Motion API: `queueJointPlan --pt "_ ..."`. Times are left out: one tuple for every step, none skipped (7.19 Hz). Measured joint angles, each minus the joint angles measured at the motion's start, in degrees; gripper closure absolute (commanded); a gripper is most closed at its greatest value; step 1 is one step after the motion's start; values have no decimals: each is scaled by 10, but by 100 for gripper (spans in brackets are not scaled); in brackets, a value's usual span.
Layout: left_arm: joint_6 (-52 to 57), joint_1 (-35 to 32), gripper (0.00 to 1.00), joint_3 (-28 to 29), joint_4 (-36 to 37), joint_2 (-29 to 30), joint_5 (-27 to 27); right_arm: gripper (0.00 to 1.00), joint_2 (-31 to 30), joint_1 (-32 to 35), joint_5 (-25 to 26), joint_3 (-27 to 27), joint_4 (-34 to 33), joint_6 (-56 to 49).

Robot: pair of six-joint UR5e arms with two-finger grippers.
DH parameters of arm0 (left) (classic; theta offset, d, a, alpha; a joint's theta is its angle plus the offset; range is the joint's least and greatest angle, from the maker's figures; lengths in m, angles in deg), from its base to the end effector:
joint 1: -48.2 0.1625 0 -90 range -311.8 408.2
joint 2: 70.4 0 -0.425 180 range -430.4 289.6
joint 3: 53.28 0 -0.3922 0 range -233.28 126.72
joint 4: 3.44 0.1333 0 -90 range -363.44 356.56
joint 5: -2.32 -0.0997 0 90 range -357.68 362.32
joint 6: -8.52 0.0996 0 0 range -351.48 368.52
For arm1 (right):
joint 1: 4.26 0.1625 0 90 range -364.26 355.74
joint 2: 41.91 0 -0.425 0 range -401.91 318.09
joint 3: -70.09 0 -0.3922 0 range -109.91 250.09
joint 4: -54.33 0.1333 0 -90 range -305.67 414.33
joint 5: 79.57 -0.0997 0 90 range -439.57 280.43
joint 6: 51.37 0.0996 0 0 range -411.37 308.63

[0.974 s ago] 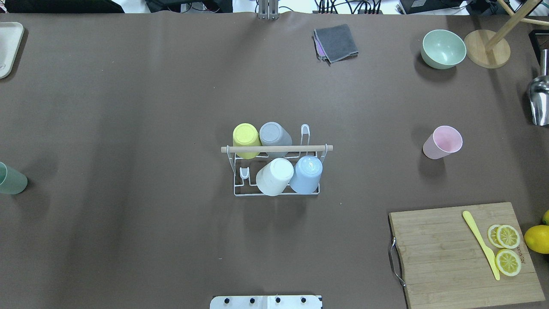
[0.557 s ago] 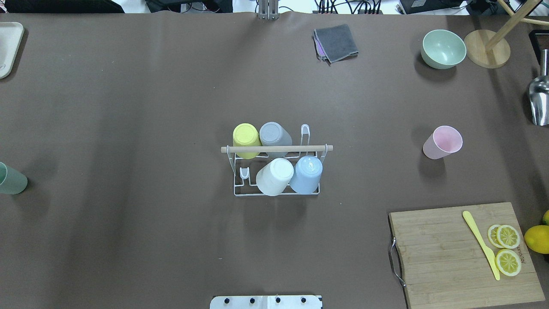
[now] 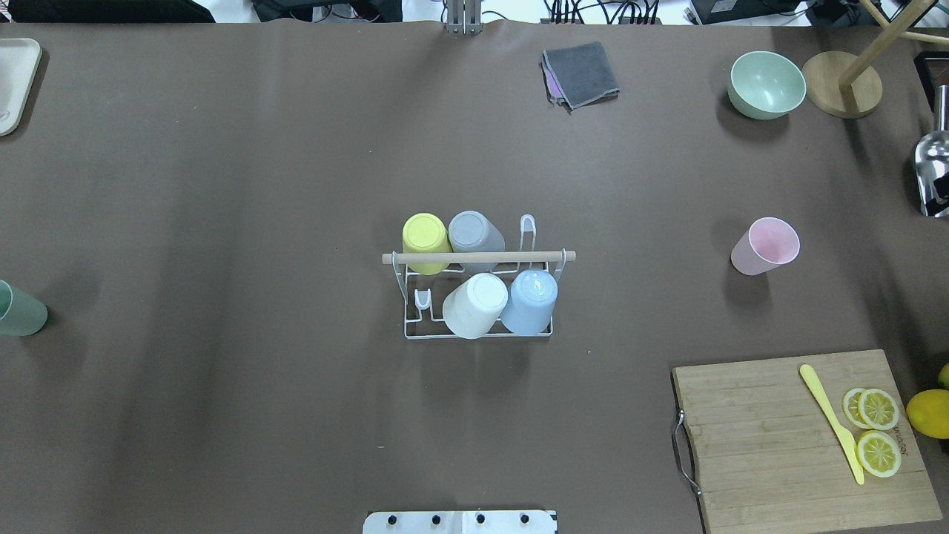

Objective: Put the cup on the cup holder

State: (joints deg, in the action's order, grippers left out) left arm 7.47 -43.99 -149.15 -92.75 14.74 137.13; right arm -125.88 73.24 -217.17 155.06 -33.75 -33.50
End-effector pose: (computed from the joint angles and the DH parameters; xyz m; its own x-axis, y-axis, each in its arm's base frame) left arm -0.0805 -0.4535 0.6492 0.7083 -0.0415 -0.7047 0.0512 0.9987 -0.0073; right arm -0.0585 -0.5399 0.6403 0.6851 0.1253 0.7175 0.0062 0.9840 -0.1778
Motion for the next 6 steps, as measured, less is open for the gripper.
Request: queueJointPlan --pt "0 0 2 -3 1 -1 1 0 7 -16 -10 0 0 25" --pt "0 1 2 -4 3 0 1 0 19 -34 -14 -2 -1 42" --pt "-1 5 2 -3 14 9 3 0 34 -52 -14 -5 -2 55" --pt "0 15 2 0 45 30 3 0 48 -65 -13 -7 -5 66" --pt "2 28 2 6 86 59 1 0 63 -73 -11 -9 -15 72" --pt "3 41 2 15 113 82 -1 0 78 -80 -10 -12 -30 75"
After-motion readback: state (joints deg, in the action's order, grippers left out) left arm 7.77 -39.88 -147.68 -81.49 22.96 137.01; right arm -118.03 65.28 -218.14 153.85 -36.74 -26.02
